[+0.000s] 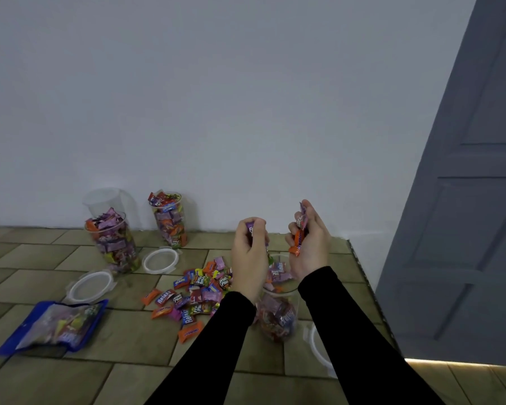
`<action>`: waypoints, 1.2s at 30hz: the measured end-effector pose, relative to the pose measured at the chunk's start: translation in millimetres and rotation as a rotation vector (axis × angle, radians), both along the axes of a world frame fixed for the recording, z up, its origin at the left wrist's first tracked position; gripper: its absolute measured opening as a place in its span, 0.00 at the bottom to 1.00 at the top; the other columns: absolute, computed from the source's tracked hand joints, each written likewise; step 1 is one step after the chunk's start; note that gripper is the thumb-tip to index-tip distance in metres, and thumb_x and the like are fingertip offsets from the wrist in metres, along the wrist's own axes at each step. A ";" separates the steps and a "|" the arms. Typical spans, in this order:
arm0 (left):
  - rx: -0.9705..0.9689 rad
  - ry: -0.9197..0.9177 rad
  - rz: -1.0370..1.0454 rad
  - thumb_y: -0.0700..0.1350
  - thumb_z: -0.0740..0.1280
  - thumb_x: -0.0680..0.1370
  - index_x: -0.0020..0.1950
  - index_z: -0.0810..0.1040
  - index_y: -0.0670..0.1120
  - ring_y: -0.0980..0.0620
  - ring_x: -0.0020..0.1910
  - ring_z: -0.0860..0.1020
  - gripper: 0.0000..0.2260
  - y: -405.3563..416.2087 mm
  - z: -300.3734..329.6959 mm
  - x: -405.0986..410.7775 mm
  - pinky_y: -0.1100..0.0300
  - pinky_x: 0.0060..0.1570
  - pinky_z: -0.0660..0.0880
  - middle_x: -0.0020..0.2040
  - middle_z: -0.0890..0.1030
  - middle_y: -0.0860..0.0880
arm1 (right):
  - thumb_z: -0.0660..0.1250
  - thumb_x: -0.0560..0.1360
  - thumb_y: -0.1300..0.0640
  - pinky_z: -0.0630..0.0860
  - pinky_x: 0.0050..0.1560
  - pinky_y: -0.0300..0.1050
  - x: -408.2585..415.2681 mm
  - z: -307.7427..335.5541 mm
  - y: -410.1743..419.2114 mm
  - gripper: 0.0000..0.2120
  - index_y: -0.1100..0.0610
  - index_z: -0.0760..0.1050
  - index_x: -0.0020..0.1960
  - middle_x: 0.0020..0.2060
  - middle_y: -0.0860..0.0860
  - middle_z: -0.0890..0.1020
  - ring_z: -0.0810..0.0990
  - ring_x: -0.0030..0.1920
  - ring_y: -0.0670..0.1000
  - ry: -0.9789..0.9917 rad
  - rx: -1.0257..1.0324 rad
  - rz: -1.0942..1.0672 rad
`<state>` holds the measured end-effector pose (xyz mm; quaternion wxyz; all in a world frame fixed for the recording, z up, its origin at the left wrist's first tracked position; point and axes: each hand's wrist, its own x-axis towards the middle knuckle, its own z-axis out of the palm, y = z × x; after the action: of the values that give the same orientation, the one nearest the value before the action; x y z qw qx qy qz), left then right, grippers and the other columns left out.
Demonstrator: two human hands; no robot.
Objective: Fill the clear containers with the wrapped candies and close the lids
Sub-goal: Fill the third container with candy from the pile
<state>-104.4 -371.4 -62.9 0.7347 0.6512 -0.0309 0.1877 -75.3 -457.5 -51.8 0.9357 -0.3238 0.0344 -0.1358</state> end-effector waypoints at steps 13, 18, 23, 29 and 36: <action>-0.069 -0.047 -0.113 0.40 0.59 0.82 0.49 0.73 0.43 0.49 0.35 0.74 0.05 4.1 -6.2 0.6 0.57 0.38 0.71 0.34 0.76 0.48 | 0.54 0.82 0.61 0.56 0.20 0.35 -0.4 -2.8 2.4 0.10 0.57 0.75 0.50 0.26 0.46 0.70 0.63 0.22 0.43 -0.001 0.008 0.009; -0.090 -0.068 -0.186 0.30 0.62 0.78 0.49 0.73 0.43 0.51 0.38 0.71 0.08 12.1 -10.9 1.9 0.63 0.37 0.71 0.42 0.72 0.43 | 0.54 0.82 0.61 0.55 0.20 0.35 -1.5 -3.6 1.4 0.11 0.57 0.75 0.50 0.27 0.46 0.71 0.64 0.22 0.43 0.005 0.017 0.010; -0.092 -0.099 -0.216 0.38 0.67 0.73 0.47 0.74 0.41 0.47 0.42 0.76 0.05 14.2 -15.2 0.6 0.54 0.46 0.74 0.42 0.77 0.41 | 0.55 0.82 0.60 0.56 0.20 0.36 -1.2 -3.4 1.8 0.10 0.57 0.75 0.50 0.29 0.47 0.70 0.64 0.23 0.44 0.012 0.012 0.005; -0.091 -0.146 -0.110 0.46 0.62 0.77 0.43 0.79 0.36 0.45 0.47 0.82 0.14 8.3 -27.7 1.2 0.54 0.53 0.77 0.42 0.84 0.42 | 0.56 0.81 0.60 0.57 0.20 0.36 -3.0 -2.4 2.3 0.10 0.57 0.76 0.51 0.28 0.47 0.70 0.64 0.23 0.44 0.017 0.005 0.011; -0.208 0.231 -0.291 0.62 0.50 0.79 0.55 0.79 0.41 0.42 0.52 0.80 0.29 10.3 -52.5 4.3 0.53 0.48 0.76 0.51 0.83 0.40 | 0.57 0.82 0.59 0.57 0.20 0.36 -1.8 -2.7 2.8 0.10 0.57 0.76 0.50 0.26 0.46 0.71 0.64 0.23 0.44 -0.013 -0.045 0.046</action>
<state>-100.1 -361.1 -115.4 0.8161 0.5775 -0.0209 0.0059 -77.1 -454.7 -54.5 0.9312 -0.3445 0.0177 -0.1173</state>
